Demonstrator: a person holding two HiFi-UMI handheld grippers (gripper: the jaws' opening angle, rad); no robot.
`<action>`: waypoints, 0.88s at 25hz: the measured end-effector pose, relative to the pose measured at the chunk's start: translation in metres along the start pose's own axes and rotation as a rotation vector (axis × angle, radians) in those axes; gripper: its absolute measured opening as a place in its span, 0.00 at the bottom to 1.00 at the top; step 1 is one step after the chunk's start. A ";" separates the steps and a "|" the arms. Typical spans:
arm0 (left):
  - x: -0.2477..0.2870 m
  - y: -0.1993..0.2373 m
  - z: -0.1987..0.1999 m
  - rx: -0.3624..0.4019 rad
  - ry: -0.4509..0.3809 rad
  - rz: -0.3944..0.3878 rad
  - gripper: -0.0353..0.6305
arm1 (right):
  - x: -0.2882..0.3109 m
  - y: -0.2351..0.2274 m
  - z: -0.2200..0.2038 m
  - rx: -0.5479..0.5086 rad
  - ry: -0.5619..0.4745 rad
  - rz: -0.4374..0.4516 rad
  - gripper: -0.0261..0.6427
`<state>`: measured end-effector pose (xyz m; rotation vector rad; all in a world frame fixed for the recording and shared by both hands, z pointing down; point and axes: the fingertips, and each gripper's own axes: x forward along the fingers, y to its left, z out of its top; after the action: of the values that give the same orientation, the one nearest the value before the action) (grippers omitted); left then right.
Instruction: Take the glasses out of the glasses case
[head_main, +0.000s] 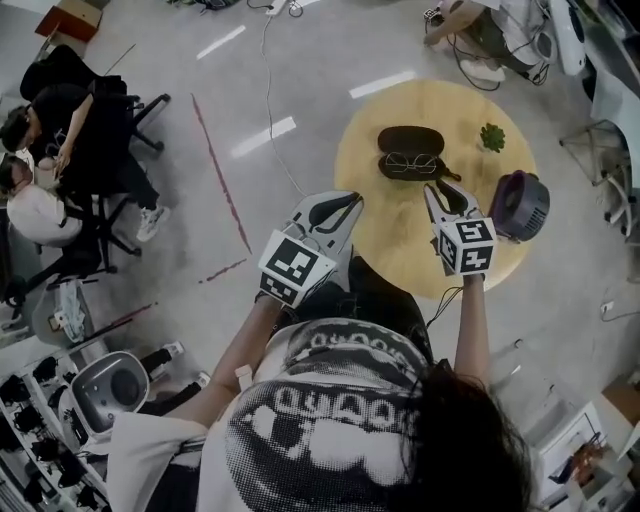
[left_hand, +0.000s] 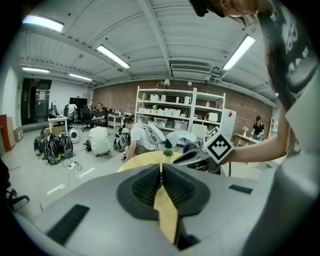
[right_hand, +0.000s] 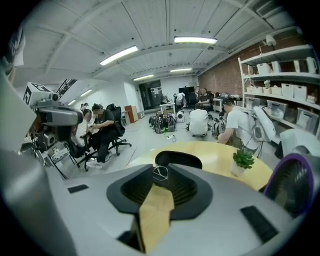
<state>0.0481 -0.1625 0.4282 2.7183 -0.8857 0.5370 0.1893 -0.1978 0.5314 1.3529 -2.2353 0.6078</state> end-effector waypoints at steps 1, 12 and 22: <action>0.003 0.000 -0.001 -0.003 0.003 0.000 0.09 | 0.006 -0.006 -0.002 -0.022 0.020 0.004 0.18; 0.032 0.000 -0.016 -0.055 0.043 0.003 0.09 | 0.082 -0.045 -0.024 -0.256 0.238 0.111 0.33; 0.035 0.017 -0.024 -0.100 0.064 0.045 0.09 | 0.116 -0.051 -0.059 -0.567 0.484 0.247 0.49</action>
<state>0.0582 -0.1862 0.4661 2.5822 -0.9335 0.5700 0.1962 -0.2658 0.6533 0.5804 -1.9648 0.2961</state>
